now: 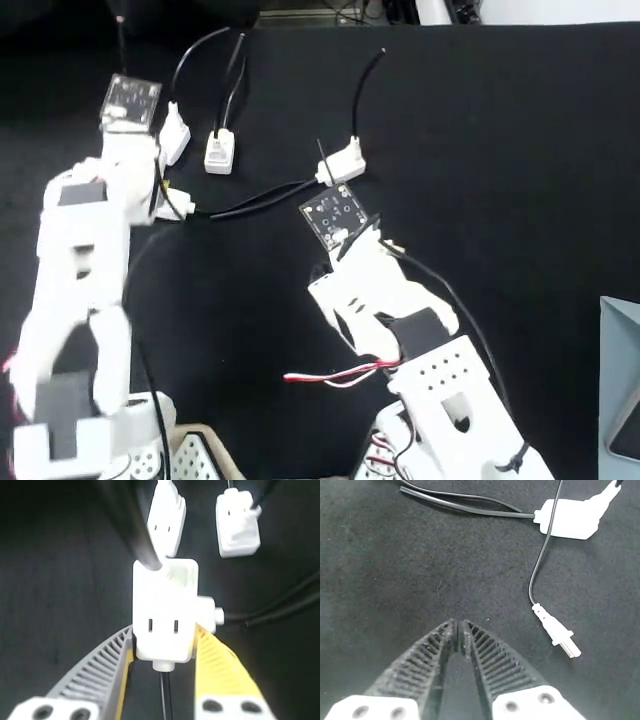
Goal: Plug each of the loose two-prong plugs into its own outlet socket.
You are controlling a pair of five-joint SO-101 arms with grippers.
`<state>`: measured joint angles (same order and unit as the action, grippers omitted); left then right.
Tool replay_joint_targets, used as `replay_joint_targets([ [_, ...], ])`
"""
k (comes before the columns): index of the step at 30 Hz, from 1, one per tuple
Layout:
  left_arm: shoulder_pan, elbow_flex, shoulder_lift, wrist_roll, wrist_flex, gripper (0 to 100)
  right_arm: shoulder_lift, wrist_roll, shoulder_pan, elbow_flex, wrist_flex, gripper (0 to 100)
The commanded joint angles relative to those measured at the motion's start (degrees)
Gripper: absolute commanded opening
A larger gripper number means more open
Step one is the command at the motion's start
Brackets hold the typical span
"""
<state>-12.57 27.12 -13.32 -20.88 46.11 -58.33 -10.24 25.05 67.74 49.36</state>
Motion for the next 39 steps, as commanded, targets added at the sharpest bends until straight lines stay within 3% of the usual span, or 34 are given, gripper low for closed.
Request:
replay_joint_targets([
  [1, 0.04, -16.04, 13.10, -2.37, 0.53, 3, -0.66, -0.44, -0.79, -0.22, -1.14, 1.2],
  [7, 1.98, -29.41, 27.25, -2.55, 0.88, 4, -0.66, -0.53, -0.79, -0.22, -1.14, 1.2],
  [13, 2.07, -40.13, 38.15, -1.14, 0.88, 27, -0.66, -0.53, -0.70, 0.66, -1.85, 1.3],
  [15, 1.36, -42.24, 39.65, 0.79, 1.05, 28, -0.66, -0.53, -0.70, 1.63, -3.52, 1.3],
  [24, 0.84, -48.48, 33.49, -0.53, 20.40, 29, -0.66, -0.53, -0.53, 2.68, -4.92, 1.3],
  [30, 5.67, -44.62, 29.71, -0.26, 29.36, 28, -0.66, -0.53, -0.53, 2.59, -4.75, 1.3],
  [34, 7.60, -38.64, 29.80, -0.26, 27.78, 28, -0.66, -0.53, -0.53, 2.68, -4.75, 1.3],
  [39, 5.93, -28.26, 29.89, -0.44, 15.38, 28, -0.66, -0.53, -0.53, 2.77, -4.66, 1.3],
])
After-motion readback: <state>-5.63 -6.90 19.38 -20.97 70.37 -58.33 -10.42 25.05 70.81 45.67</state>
